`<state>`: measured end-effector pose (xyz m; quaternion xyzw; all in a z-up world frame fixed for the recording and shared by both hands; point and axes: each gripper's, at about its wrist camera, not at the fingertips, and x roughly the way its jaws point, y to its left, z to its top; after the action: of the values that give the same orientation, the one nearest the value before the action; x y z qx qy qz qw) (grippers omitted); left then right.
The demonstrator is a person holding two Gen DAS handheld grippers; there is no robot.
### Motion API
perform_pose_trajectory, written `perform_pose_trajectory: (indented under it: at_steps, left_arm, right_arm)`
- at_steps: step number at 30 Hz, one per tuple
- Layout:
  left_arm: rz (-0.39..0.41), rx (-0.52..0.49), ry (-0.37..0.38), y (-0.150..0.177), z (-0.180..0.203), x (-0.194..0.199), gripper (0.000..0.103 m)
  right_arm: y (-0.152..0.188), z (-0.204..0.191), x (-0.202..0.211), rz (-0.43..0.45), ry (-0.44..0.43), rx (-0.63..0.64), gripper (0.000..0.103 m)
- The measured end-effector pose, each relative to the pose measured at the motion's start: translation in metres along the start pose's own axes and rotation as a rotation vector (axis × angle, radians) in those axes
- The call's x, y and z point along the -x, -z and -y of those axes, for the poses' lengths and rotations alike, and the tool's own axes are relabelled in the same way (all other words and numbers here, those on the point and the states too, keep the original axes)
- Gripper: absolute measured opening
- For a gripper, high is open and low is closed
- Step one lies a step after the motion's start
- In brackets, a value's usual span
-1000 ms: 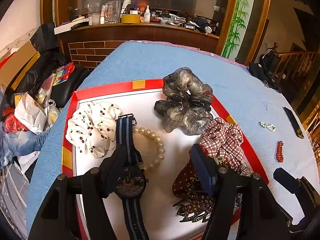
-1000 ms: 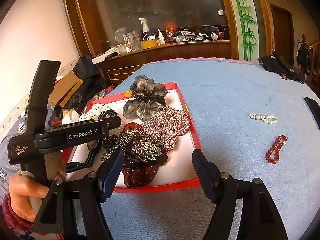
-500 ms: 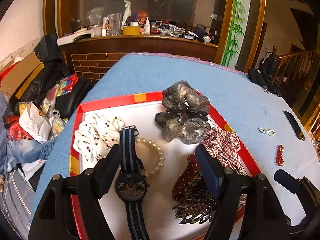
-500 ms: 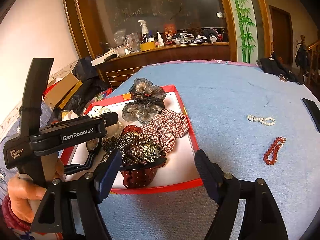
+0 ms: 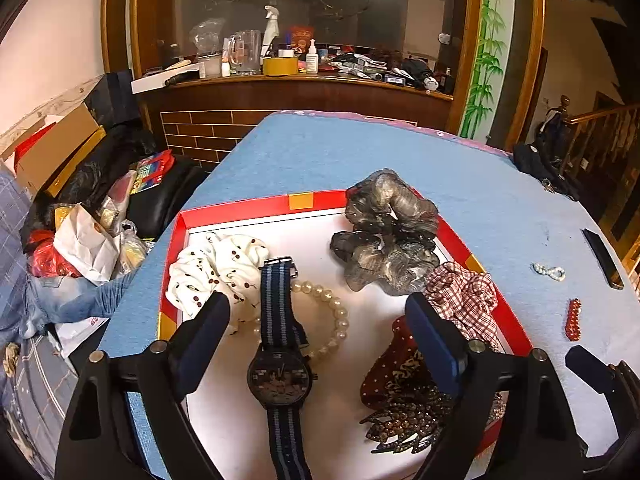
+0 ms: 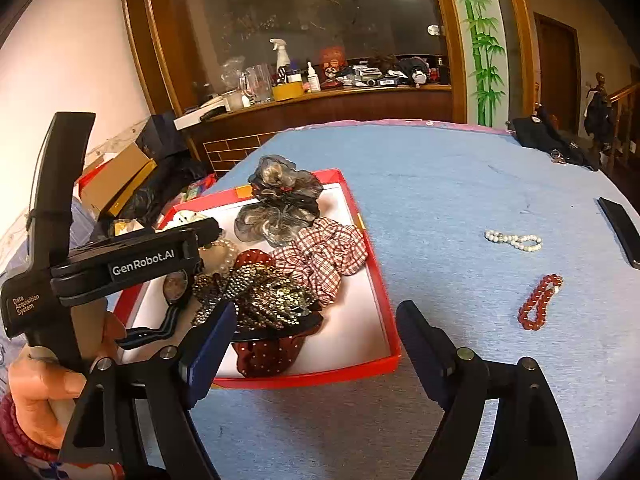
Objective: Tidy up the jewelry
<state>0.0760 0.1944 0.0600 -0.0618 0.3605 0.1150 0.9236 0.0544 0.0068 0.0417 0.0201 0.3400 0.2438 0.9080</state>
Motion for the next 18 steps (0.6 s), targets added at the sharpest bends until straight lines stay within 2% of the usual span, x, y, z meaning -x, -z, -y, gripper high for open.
perform_pose_trajectory:
  at_steps: [6,10,12,15,18]
  left_arm:
    - [0.063,0.026,-0.065,-0.001,-0.005,0.007,0.093]
    - [0.099,0.050,-0.075,-0.003,-0.006,0.012,0.094]
    - [0.138,0.054,-0.101,-0.004,-0.007,0.020,0.095]
    - [0.148,0.055,-0.138,-0.004,-0.007,0.034,0.099]
    - [0.173,0.040,-0.162,0.008,-0.004,0.060,0.099]
  right_arm:
    - [0.000,0.002,0.001,0.005,0.040,0.002,0.086]
    - [0.000,0.001,0.009,0.043,0.090,0.022,0.086]
    - [0.002,0.001,0.013,0.059,0.112,0.027,0.086]
    - [0.005,0.005,0.023,0.078,0.145,0.020,0.086]
    - [0.013,0.009,0.038,0.057,0.152,0.000,0.088]
